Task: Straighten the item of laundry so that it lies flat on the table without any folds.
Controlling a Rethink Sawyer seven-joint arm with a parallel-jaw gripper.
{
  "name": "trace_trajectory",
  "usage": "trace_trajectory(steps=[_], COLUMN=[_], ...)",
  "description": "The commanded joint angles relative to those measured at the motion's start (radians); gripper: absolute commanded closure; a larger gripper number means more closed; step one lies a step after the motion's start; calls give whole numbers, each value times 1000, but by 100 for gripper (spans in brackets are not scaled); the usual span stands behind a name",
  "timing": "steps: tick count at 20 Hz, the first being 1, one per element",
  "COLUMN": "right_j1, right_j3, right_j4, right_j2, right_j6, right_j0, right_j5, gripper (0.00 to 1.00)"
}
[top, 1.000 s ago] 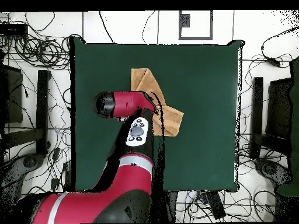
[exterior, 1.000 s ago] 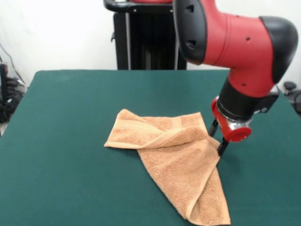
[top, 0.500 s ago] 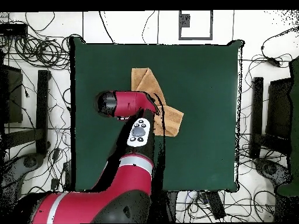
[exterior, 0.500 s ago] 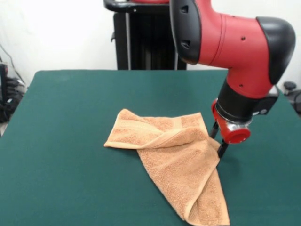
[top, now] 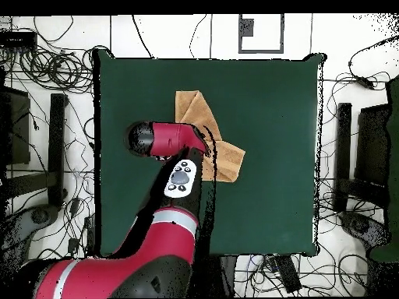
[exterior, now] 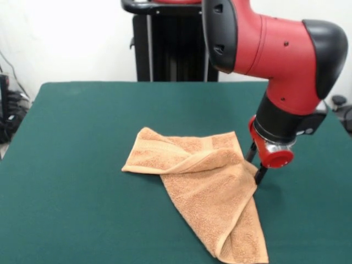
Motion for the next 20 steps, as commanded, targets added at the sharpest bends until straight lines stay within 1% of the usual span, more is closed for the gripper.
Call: trace_trajectory(steps=[1, 5, 6, 11, 17, 20], right_j1=[71, 76, 78, 91, 93, 81], right_j3=[47, 54, 56, 38, 45, 62], right_j4=[55, 61, 62, 75, 105, 114], right_j2=[31, 20, 15, -36, -32, -12], right_j6=[203, 209, 217, 236, 214, 192], right_j0=[14, 20, 24, 55, 52, 36], right_j5=[-154, -186, -197, -161, -171, -186], gripper=[0, 0, 100, 100, 100, 100])
